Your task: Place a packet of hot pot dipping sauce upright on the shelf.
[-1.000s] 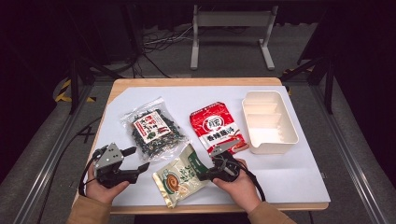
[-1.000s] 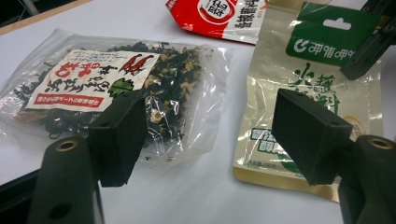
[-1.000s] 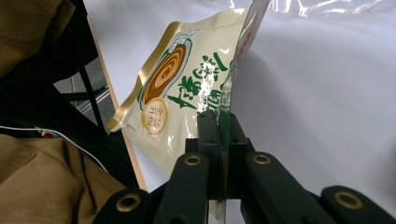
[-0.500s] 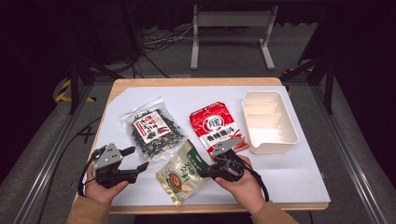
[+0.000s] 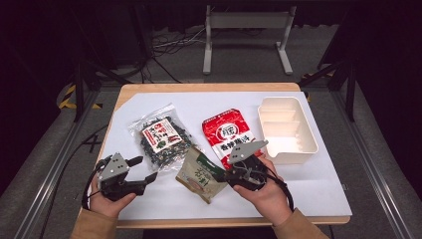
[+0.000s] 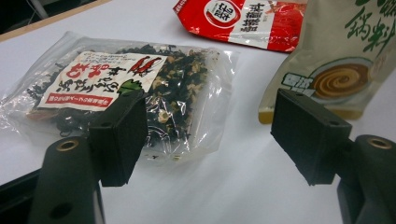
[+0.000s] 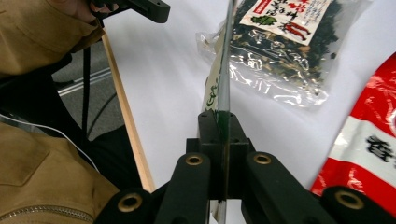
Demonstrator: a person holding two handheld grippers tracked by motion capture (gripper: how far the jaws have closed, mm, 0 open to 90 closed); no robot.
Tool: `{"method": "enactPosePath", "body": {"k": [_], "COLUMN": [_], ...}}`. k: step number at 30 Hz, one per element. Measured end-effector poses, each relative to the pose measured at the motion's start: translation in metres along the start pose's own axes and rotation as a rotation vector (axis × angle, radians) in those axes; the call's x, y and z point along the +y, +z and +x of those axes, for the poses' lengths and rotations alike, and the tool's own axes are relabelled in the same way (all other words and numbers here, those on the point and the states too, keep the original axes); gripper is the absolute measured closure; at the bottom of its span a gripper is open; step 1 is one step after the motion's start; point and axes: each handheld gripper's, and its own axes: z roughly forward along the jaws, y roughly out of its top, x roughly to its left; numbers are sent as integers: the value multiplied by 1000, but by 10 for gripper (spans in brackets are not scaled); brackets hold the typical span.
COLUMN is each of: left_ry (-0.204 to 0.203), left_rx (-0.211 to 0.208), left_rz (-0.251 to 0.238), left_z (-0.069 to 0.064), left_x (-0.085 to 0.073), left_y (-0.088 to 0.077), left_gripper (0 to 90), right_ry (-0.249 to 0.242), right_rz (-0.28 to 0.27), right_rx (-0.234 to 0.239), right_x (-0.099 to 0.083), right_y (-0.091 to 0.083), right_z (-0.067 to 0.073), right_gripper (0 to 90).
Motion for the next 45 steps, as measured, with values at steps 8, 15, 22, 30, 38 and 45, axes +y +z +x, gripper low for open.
{"method": "enactPosePath", "body": {"k": [8,15,22,30,38,45], "left_ry": [-1,-4,-8,-19,-25,-30], "left_rx": [2,2,1,-1,-2,2], "left_rz": [-1,-1,6,9,12,10], "left_z": [1,1,2,3,5,8], "left_x": [-1,-1,-1,-3,-4,-5], "left_y": [-1,0,0,0,0,-1], "left_gripper": [278,278,278,279,285,285], "right_ry": [-22,-47,-90,-125,-149,-159], "right_rz": [21,22,33,34,25,24], "right_rx": [-40,-67,-112,-148,-178,-207], "right_x": [7,14,23,33,38,42], "right_y": [-14,-29,-43,-63,-77,-90], "right_z": [-8,-15,-20,-29,-41,-53], "right_gripper": [900,900,900,900,900,900]}}
